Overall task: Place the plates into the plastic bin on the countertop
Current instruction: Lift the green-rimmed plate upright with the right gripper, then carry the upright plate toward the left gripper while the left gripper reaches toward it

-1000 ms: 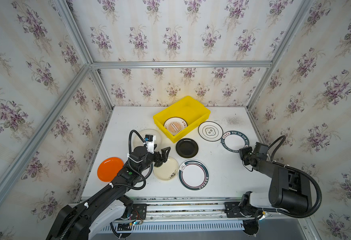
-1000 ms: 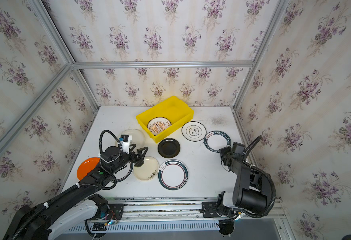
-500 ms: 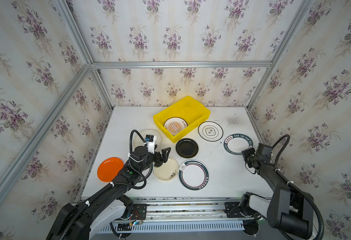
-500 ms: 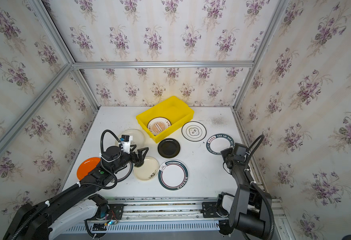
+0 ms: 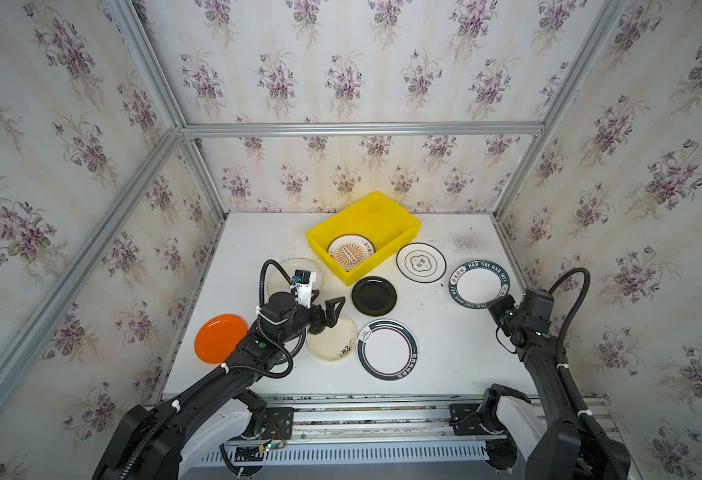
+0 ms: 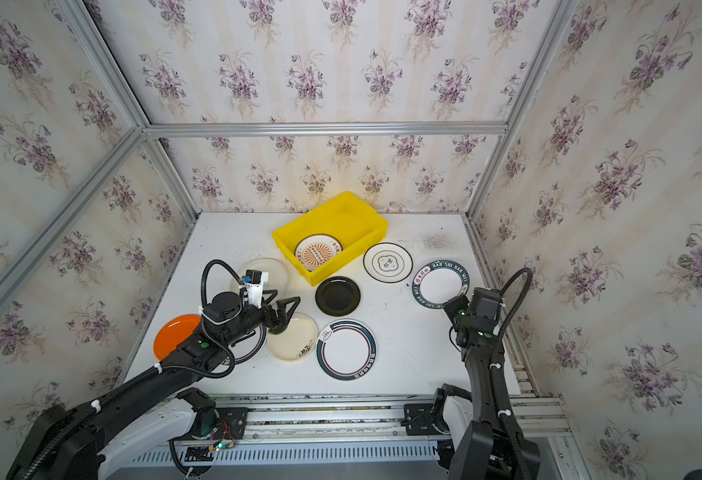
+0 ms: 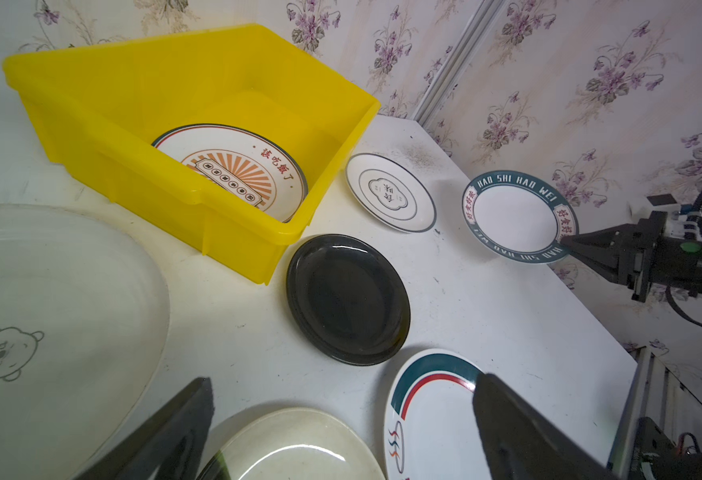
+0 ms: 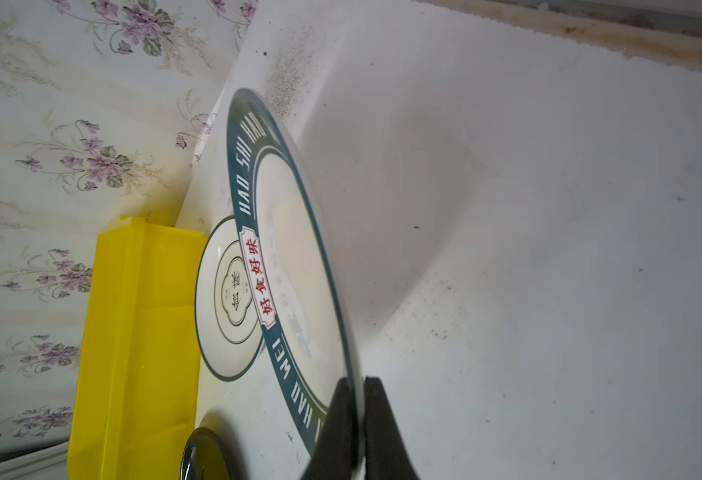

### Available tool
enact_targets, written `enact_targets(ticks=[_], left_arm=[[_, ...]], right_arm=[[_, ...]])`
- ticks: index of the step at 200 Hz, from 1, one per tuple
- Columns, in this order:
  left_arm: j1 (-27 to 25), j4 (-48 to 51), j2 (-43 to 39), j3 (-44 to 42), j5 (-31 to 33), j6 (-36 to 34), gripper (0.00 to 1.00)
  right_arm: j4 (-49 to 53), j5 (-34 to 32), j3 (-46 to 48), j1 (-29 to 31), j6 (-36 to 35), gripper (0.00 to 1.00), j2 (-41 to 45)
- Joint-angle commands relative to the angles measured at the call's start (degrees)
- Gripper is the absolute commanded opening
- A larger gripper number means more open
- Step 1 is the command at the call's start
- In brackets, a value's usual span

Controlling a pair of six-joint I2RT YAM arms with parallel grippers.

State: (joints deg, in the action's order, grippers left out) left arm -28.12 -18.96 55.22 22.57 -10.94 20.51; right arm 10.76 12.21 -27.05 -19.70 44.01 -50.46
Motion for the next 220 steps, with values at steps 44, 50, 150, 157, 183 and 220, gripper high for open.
enact_targets(ticks=[44, 50, 150, 157, 183, 220], left_arm=[[0.08, -2.88, -0.05, -0.26, -1.3, 0.47, 1.0], [0.06, -2.95, -0.05, -0.26, -1.15, 0.49, 1.0], [0.08, -3.41, 0.76, -0.17, -1.78, 0.95, 1.0], [0.08, -3.66, 0.75, -0.27, -1.97, 1.02, 1.0], [0.08, -5.27, 1.39, -0.68, -3.41, 1.25, 1.0], [0.04, -8.76, 3.11, -1.19, -7.38, 3.21, 1.0]], right_arm=[[4.9, 4.57, -3.32, 1.59, -5.59, 0.0, 8.15], [5.11, 5.19, -3.45, 1.81, -5.6, 0.0, 8.74], [5.4, 6.37, -10.36, 16.79, -4.73, 0.0, 9.05], [4.96, 6.18, -10.79, 18.77, -4.77, 0.0, 8.52], [1.29, 4.97, -11.32, 26.4, -6.08, 0.0, 6.59], [-5.93, 7.35, -11.24, 32.11, -6.05, 0.0, 2.95]])
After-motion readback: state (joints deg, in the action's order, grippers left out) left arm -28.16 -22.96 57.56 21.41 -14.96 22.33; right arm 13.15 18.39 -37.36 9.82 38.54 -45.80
